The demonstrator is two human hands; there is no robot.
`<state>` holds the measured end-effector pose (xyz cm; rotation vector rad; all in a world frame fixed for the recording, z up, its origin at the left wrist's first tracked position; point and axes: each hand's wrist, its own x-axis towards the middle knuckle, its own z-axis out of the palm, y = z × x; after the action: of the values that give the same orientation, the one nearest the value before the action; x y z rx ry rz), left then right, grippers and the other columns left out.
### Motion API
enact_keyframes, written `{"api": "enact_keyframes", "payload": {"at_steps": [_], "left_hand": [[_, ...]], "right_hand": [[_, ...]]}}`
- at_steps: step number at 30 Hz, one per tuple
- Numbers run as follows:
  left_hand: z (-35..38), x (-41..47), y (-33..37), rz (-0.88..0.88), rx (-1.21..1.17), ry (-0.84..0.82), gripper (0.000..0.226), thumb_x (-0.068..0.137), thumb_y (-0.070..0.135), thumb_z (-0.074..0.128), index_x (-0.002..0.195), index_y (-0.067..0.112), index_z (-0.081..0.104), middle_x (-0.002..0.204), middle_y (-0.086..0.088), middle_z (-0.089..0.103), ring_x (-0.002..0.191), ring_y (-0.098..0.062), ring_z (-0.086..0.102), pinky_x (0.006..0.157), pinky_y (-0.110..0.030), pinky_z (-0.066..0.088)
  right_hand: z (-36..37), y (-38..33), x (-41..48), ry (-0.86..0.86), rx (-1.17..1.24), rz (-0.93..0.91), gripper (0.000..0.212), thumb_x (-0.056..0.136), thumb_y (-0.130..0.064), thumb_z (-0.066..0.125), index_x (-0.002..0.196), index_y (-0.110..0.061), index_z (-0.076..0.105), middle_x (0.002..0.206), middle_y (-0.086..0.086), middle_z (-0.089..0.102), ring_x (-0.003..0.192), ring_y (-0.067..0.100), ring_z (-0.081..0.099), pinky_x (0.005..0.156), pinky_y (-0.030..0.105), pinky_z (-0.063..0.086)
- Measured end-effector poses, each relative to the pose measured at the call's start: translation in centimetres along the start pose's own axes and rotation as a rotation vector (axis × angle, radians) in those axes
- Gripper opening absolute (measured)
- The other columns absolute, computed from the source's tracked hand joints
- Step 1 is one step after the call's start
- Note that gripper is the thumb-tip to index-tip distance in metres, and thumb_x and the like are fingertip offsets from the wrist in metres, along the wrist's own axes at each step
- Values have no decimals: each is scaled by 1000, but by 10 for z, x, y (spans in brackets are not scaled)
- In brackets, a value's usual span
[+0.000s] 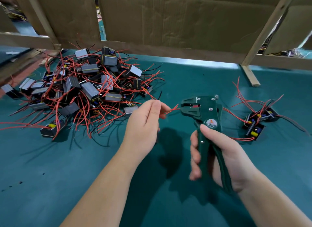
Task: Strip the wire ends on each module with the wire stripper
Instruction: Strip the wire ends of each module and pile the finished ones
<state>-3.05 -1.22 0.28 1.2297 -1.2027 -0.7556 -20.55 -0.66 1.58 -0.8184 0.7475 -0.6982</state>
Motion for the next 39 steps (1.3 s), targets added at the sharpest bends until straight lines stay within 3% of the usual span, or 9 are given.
{"api": "enact_keyframes", "payload": {"at_steps": [3,7,11,15,19,22,28,39], "left_hand": [[-3,3,-3,-33,-85,55,27,101,24,43,101,27,69,63,13,55,45,-3,39,55,-19,46],[-8,7,-1,-160,-289,10,17,93,19,56,98,27,70,59,6,62,41,-4,39,46,-19,39],[-9,4,-1,-149,-337,-93,6,89,16,63,91,19,68,62,-4,67,40,-6,45,40,-16,34],[-9,4,1,-163,-257,-69,14,87,14,67,76,21,71,58,-1,65,38,-8,34,40,-17,28],[-9,3,5,-95,-184,-63,18,86,2,65,75,16,68,52,10,61,38,2,45,43,-6,32],[-7,1,7,-74,-143,-71,20,85,-1,65,73,16,67,51,11,60,39,3,47,42,-4,33],[-6,1,6,-20,-76,-58,28,83,-3,67,71,22,68,60,15,67,55,3,57,58,-10,46],[-6,1,8,-17,-63,-56,28,83,-4,67,71,21,68,60,16,67,55,5,57,59,-10,46]], "right_hand": [[-6,-4,2,-44,123,-63,46,60,-38,79,88,-4,69,74,19,58,63,38,61,65,52,54],[-14,-10,6,66,168,-49,44,67,-31,55,95,1,69,76,20,60,64,40,62,61,51,55],[-16,-8,5,5,105,60,60,58,-31,69,106,5,64,80,24,60,65,41,61,63,52,54],[-12,-4,1,-188,53,78,59,56,-36,81,102,0,68,89,28,64,70,43,62,68,52,52],[-10,-1,-3,-284,18,108,49,63,-37,77,97,-3,69,93,30,65,73,42,64,70,50,52],[-8,-1,-3,-267,-22,108,47,63,-37,77,94,-3,69,90,30,65,71,42,64,67,46,53],[-6,-2,-3,-222,-79,96,46,60,-38,80,87,-4,65,74,25,61,62,40,62,64,49,52],[-5,-2,-3,-213,-92,95,46,57,-39,81,84,-6,65,72,24,60,60,39,61,63,50,51]]}}
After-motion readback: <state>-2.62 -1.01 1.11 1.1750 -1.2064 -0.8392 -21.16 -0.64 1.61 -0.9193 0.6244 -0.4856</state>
